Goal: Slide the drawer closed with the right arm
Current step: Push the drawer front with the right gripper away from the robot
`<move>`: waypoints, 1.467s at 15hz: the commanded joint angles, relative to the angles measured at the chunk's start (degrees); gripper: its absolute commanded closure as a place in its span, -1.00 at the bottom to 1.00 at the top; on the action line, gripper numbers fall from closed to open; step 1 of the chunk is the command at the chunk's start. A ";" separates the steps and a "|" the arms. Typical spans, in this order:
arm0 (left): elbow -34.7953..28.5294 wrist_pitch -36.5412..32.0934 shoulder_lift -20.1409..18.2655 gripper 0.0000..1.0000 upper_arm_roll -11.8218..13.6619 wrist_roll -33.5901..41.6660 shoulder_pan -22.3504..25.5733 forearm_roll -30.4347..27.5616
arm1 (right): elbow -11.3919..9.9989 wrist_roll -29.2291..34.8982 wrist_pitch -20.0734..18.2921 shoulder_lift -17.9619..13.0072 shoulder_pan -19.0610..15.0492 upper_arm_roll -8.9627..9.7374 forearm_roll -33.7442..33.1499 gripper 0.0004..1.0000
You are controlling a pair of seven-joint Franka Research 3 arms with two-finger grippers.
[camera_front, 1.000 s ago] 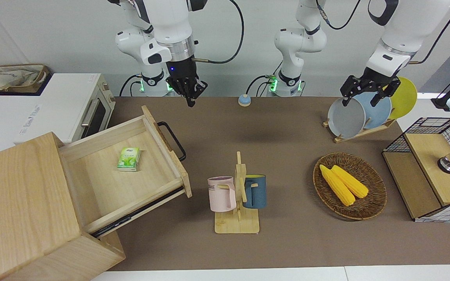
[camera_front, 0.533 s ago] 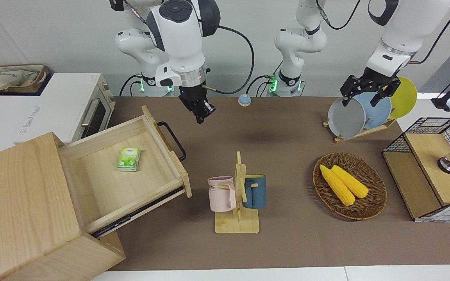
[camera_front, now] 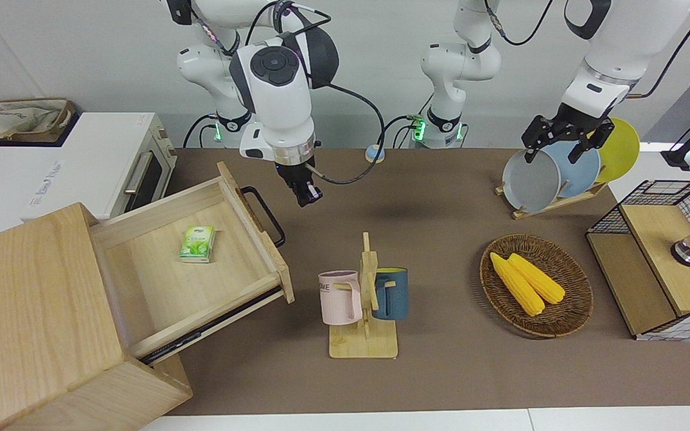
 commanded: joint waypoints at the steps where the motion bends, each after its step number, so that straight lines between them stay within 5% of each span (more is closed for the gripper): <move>1: 1.12 0.04 0.69 -1.00 0.92 0.33 -0.99 0.78 | -0.72 4.52 1.56 2.16 0.15 0.14 -1.43 1.00; 22: 1.12 0.04 0.69 -0.99 0.92 0.33 -0.99 0.78 | 0.60 -1.00 8.07 3.75 -6.97 -0.13 -2.84 1.00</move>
